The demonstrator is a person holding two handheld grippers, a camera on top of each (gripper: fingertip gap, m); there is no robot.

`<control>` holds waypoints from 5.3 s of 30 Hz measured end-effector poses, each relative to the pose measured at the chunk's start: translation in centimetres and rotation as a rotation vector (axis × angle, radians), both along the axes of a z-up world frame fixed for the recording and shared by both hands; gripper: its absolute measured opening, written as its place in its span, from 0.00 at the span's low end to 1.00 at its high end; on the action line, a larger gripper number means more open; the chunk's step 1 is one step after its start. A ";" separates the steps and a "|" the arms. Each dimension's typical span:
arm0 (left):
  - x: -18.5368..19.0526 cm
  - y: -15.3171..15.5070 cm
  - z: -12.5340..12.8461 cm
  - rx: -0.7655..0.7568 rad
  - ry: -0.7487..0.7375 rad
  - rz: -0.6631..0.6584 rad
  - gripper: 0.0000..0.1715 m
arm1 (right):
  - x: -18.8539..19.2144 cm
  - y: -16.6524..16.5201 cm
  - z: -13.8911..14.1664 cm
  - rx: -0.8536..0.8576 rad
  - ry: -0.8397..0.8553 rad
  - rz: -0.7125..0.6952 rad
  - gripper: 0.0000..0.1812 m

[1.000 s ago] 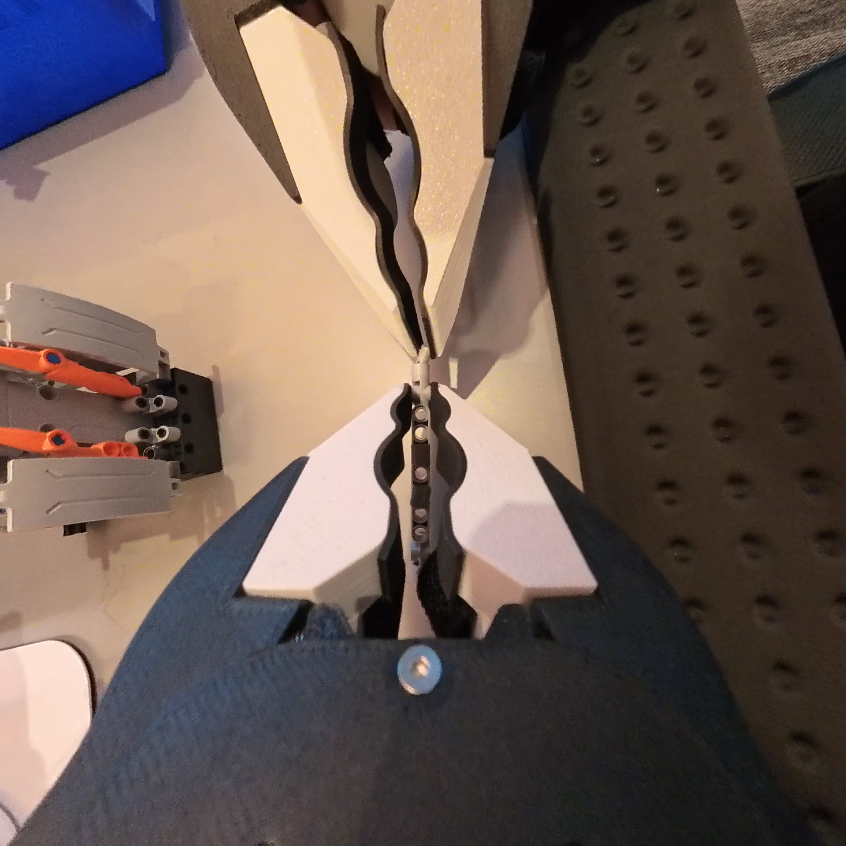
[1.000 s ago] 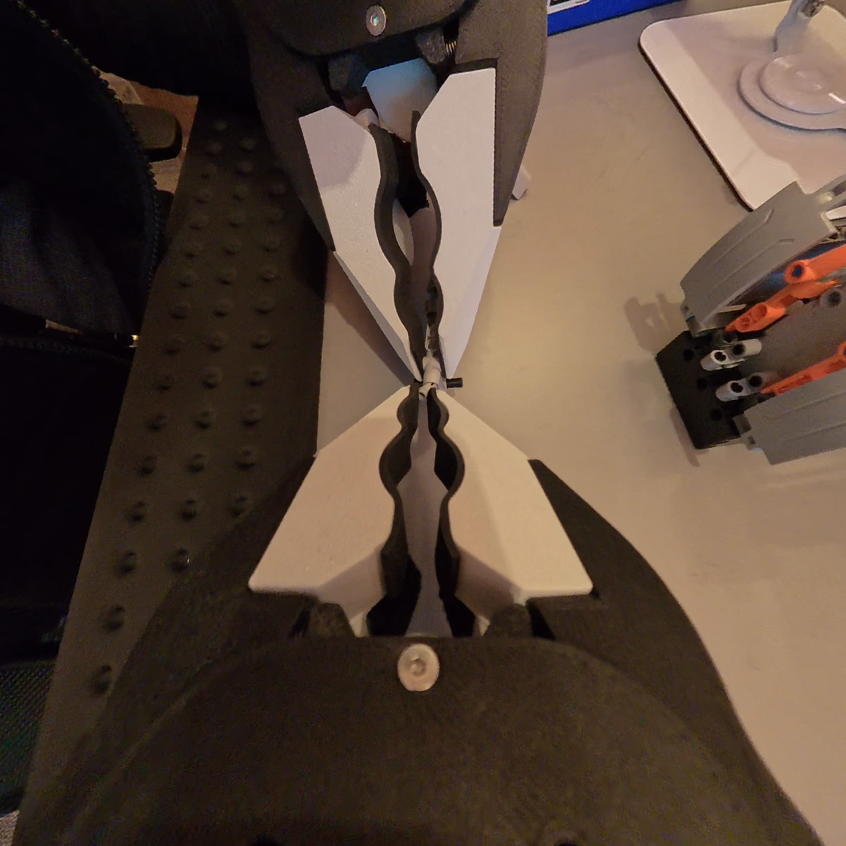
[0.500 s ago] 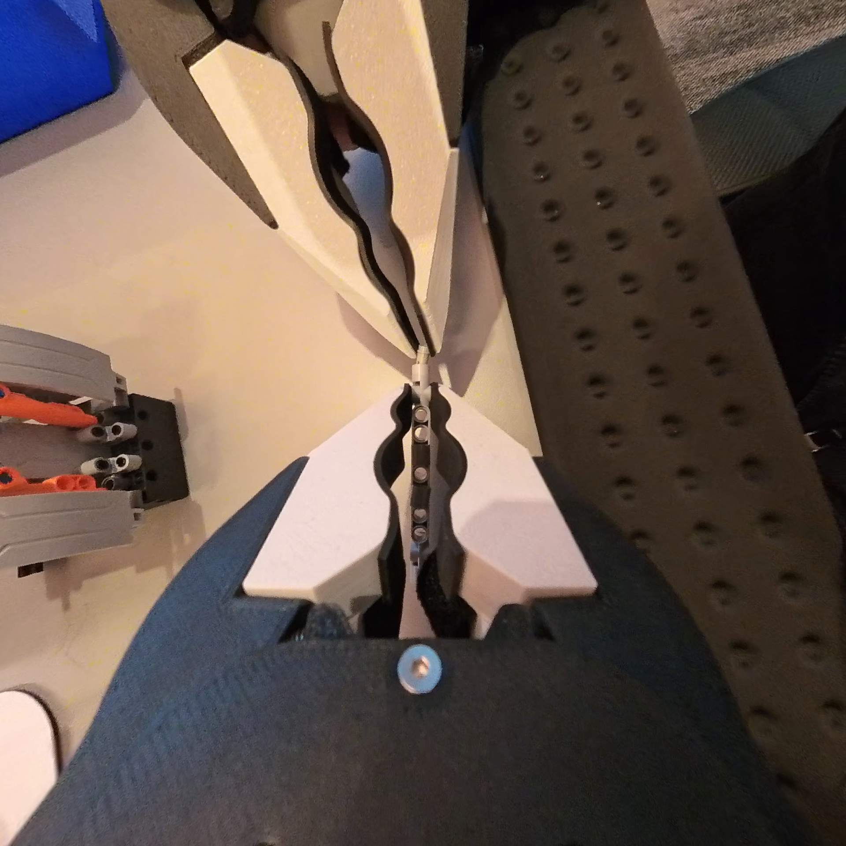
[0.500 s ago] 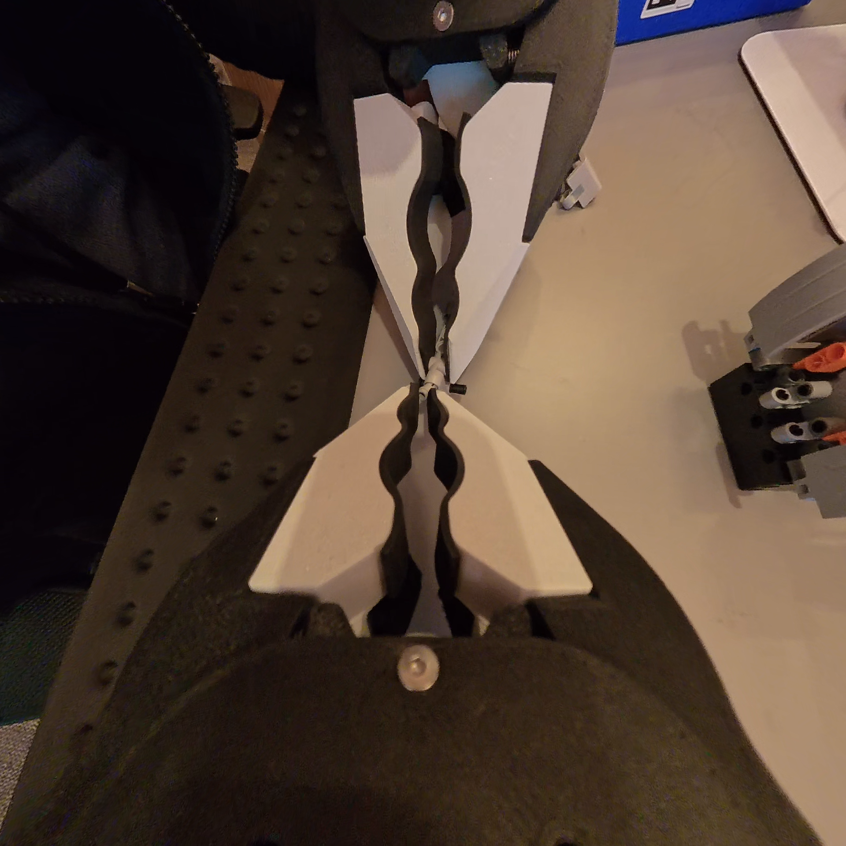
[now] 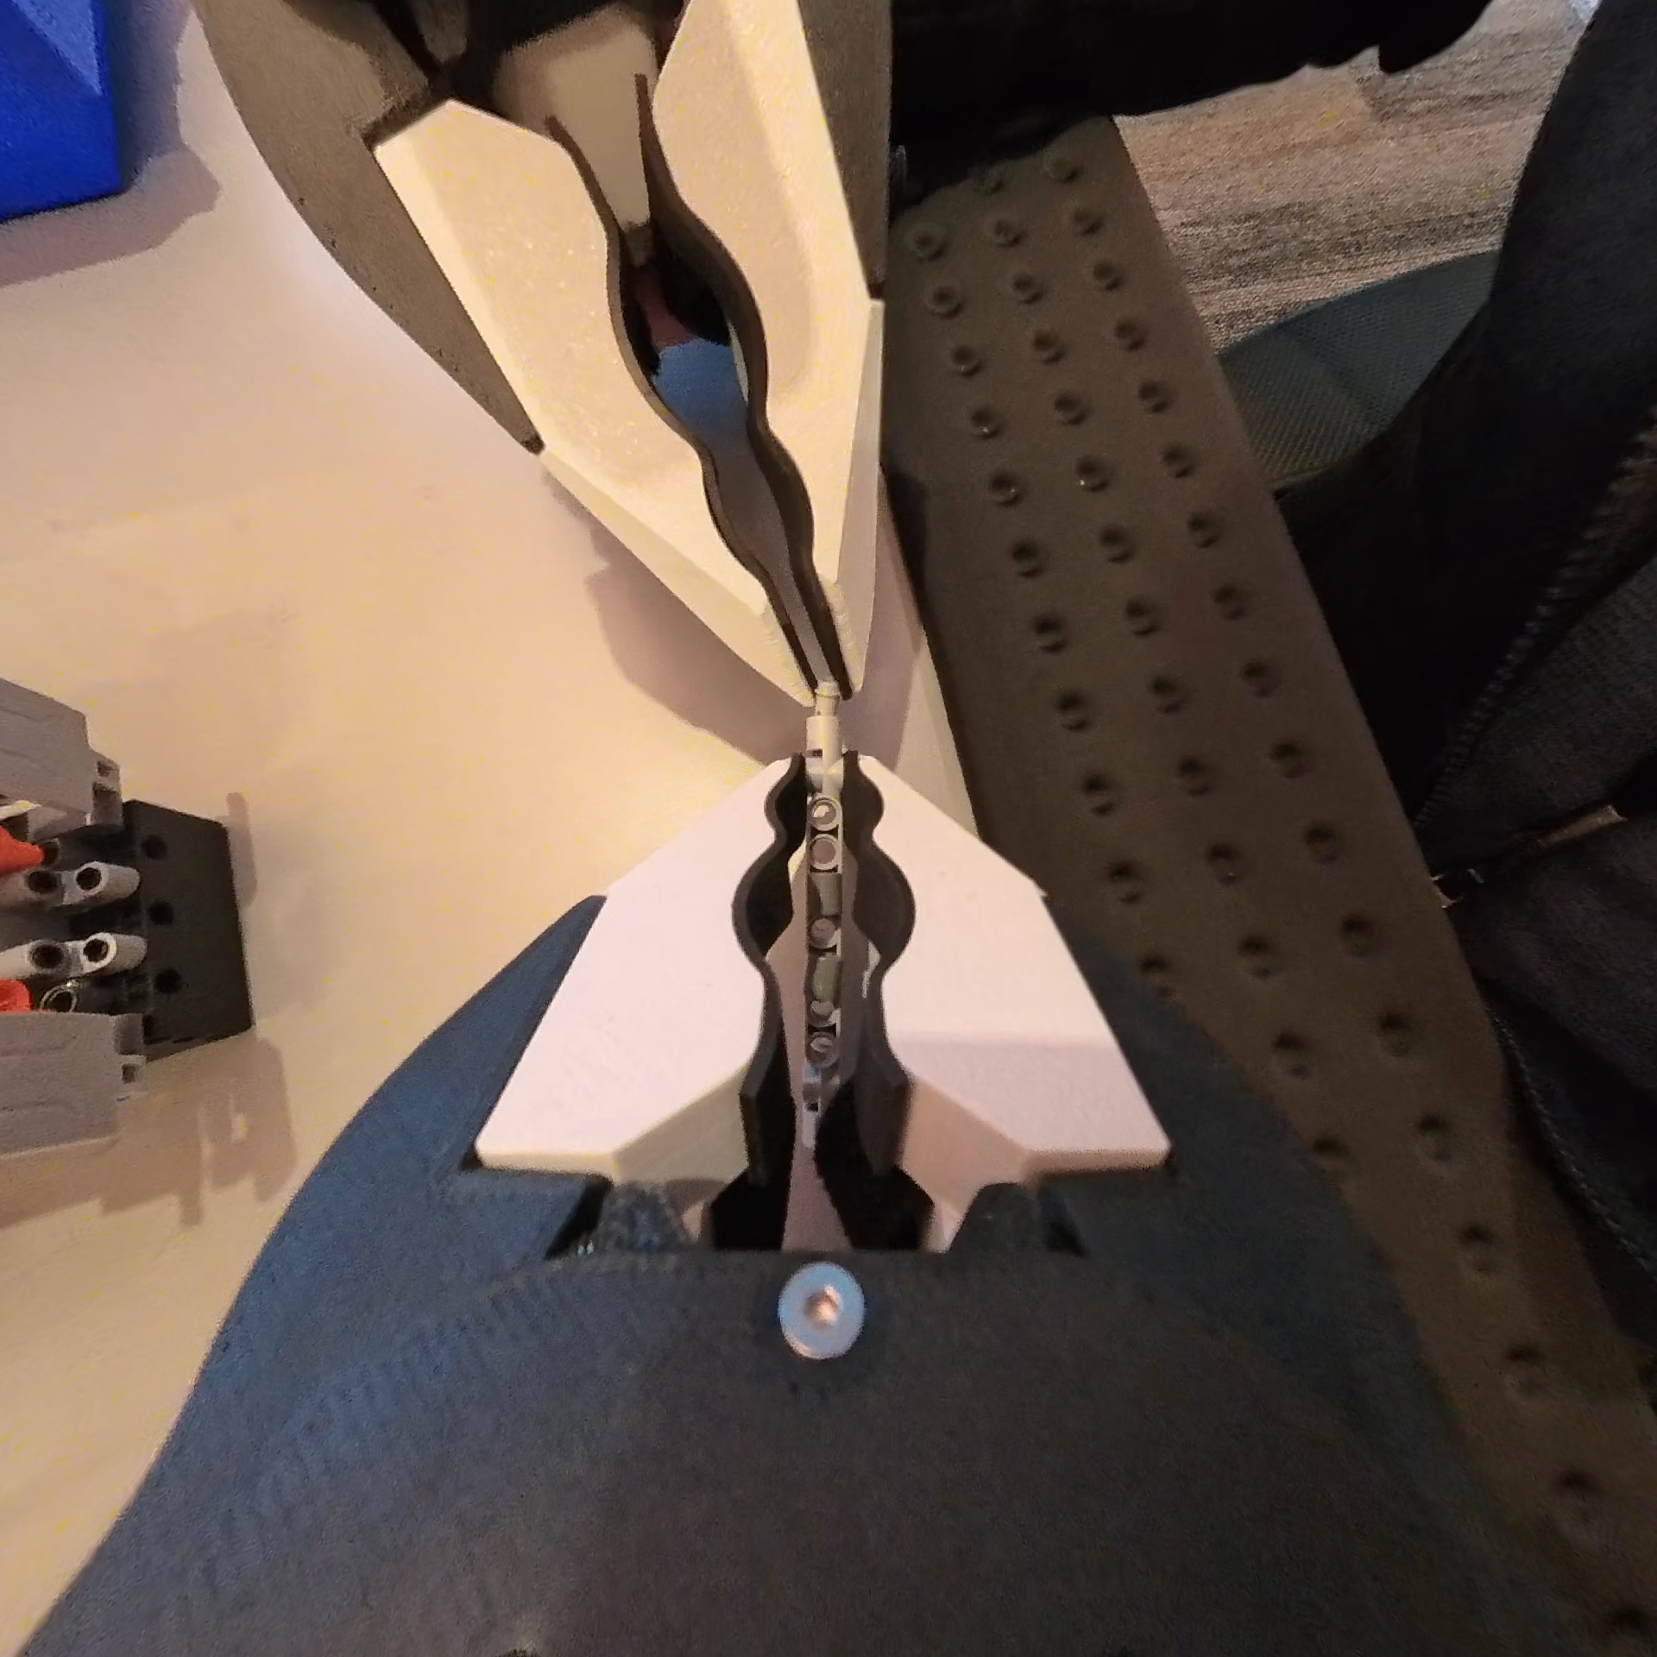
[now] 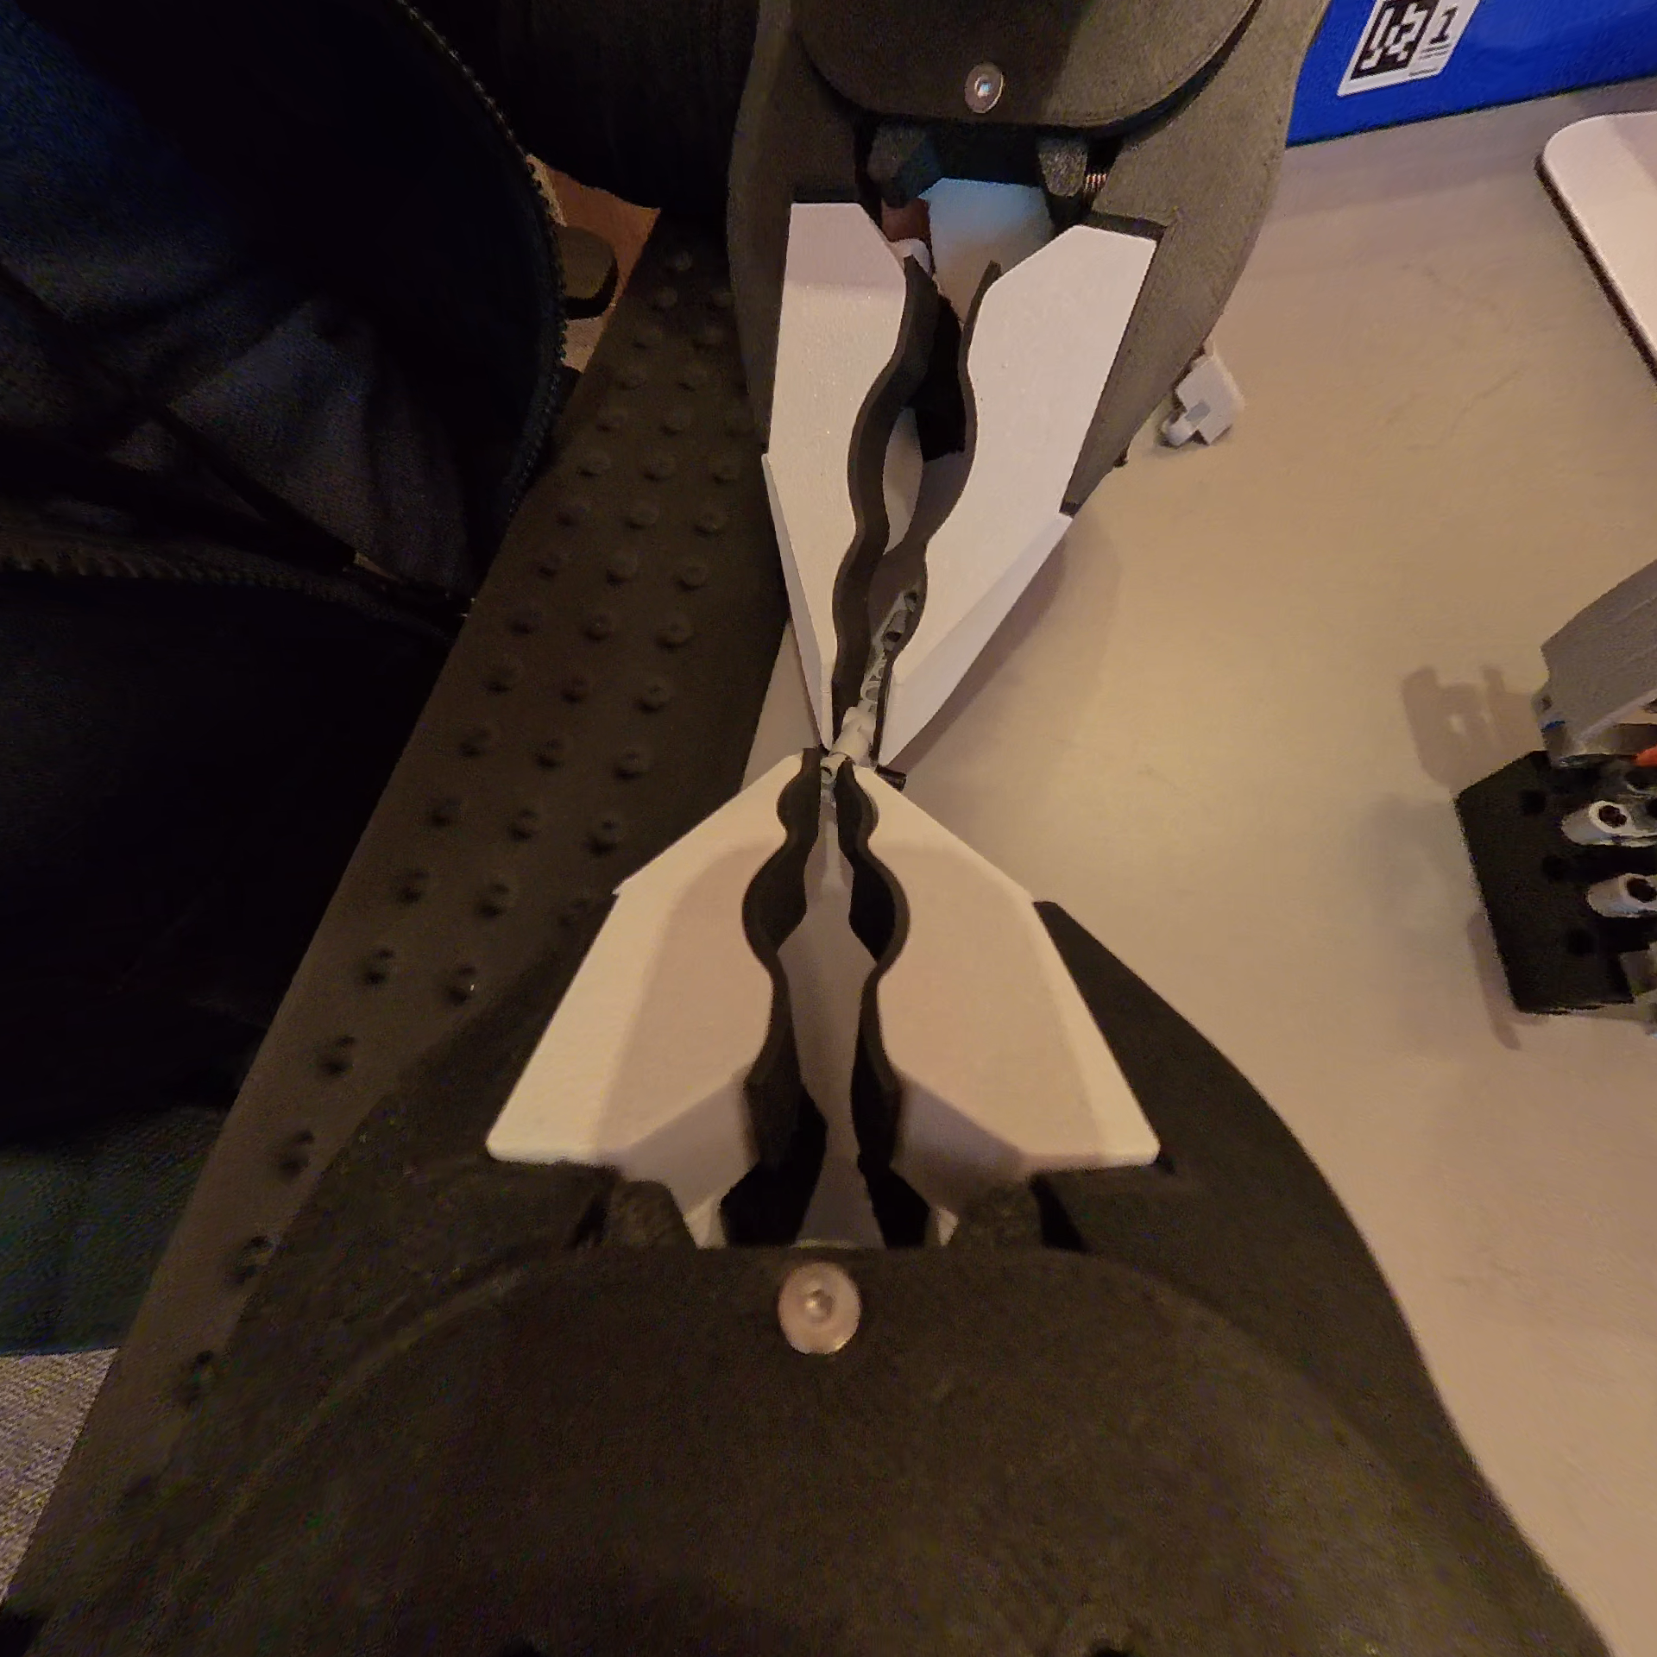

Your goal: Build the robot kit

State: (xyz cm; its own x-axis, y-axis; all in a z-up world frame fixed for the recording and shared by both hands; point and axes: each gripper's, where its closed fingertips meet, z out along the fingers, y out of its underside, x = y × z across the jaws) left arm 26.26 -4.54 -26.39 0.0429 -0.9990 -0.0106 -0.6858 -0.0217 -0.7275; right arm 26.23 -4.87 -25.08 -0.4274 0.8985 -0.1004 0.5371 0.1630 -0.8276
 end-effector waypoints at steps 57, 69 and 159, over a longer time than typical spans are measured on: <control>1.7 0.8 7.3 -0.255 -0.493 0.068 0.02 | 1.0 1.2 7.7 -0.088 0.418 -0.080 0.00; 1.7 1.1 7.1 -0.204 -0.471 0.086 0.03 | 1.0 1.5 7.4 -0.118 0.406 -0.087 0.00; -19.0 3.3 11.9 0.303 0.188 0.758 0.13 | -4.3 2.9 4.6 0.146 0.040 -0.243 0.08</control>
